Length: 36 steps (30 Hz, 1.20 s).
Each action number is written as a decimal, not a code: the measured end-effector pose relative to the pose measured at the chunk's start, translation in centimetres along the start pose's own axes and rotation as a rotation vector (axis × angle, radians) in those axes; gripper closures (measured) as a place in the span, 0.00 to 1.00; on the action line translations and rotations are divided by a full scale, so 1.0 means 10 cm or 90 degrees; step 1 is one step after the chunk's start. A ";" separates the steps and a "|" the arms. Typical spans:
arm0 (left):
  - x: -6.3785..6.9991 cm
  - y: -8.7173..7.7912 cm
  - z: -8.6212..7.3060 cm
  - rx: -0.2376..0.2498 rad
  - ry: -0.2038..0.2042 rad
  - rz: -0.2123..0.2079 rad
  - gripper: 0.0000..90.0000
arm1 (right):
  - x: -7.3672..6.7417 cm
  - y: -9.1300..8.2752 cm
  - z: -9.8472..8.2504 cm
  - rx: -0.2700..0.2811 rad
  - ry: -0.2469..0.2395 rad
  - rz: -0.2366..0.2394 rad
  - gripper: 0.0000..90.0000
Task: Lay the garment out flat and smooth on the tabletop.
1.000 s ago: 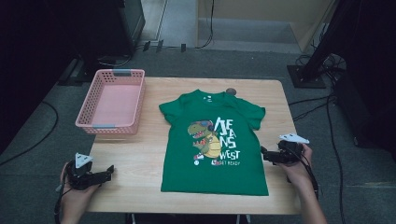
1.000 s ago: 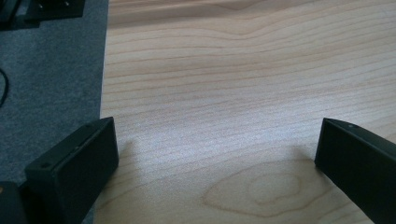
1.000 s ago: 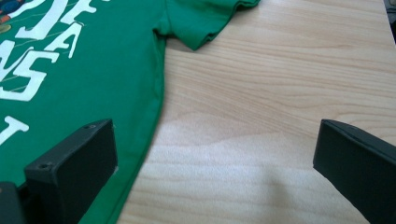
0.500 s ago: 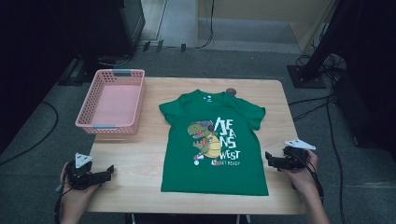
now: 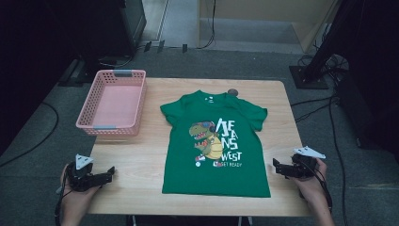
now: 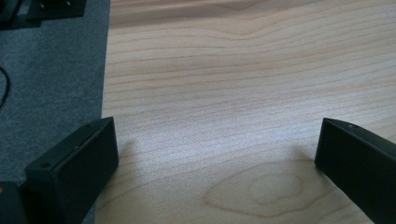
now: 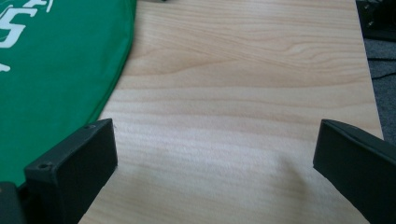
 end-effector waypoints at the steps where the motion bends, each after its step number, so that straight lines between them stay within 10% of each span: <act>1: 0.00 0.00 0.00 0.000 0.000 0.000 0.00 | 0.01 -0.01 -0.01 0.000 -0.001 0.000 0.00; 36: 0.00 0.00 0.00 0.000 -0.001 0.001 0.00 | 0.23 -0.38 -0.40 0.009 0.015 -0.021 0.00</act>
Point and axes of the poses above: each handheld gripper's, and its own axes: y roughly forward along the jaws, z roughly out of its top, x roughly to its right, the point moved 9 cm from there along y, roughly forward along the jaws, and after that the axes turned 9 degrees about y, right-handed, at the moved point
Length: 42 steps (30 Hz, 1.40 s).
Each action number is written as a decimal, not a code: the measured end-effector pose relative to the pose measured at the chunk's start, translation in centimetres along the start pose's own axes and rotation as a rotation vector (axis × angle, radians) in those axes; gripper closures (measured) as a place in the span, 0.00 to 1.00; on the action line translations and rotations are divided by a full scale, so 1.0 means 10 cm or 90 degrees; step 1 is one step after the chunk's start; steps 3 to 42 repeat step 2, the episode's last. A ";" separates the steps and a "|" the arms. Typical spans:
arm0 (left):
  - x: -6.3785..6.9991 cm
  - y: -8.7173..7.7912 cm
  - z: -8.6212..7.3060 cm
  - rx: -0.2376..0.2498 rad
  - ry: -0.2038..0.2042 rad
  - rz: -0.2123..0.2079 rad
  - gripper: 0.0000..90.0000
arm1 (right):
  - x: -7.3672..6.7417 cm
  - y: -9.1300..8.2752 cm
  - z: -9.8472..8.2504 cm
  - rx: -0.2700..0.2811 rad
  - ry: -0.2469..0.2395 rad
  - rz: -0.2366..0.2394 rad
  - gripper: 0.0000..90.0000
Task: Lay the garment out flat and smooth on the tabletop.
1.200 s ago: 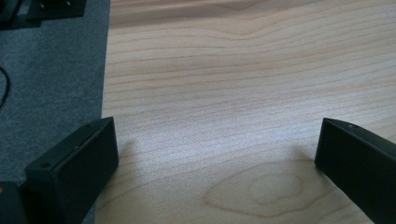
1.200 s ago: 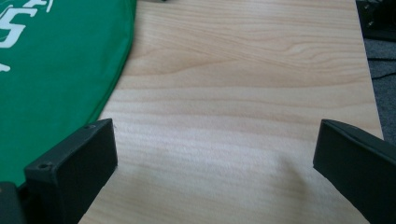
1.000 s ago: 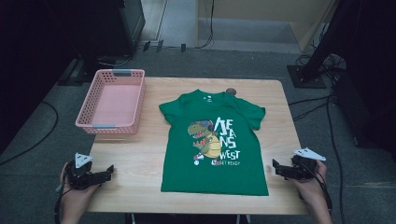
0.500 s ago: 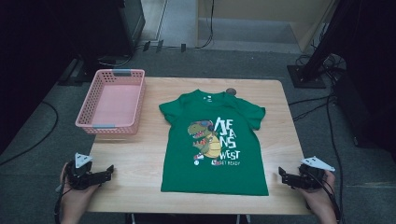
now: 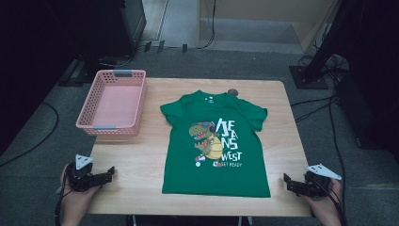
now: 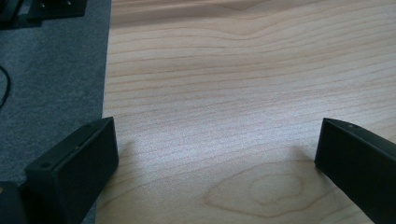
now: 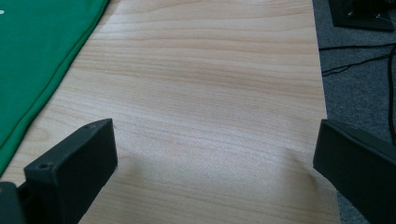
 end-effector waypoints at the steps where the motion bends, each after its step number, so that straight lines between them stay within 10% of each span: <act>1: 0.00 0.00 0.00 -0.001 0.000 0.000 0.00 | 0.00 0.00 0.00 0.001 0.001 0.001 0.00; 42: 0.00 0.00 0.00 -0.001 0.000 0.000 0.00 | -0.01 0.00 0.01 0.002 0.001 0.002 0.00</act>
Point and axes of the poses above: each handheld gripper's, and its own axes: y roughly forward along the jaws, z roughly out of its top, x roughly to its right, the point moved 9 cm from there along y, roughly forward along the jaws, and after that the axes turned 9 degrees about y, right-handed, at the moved point
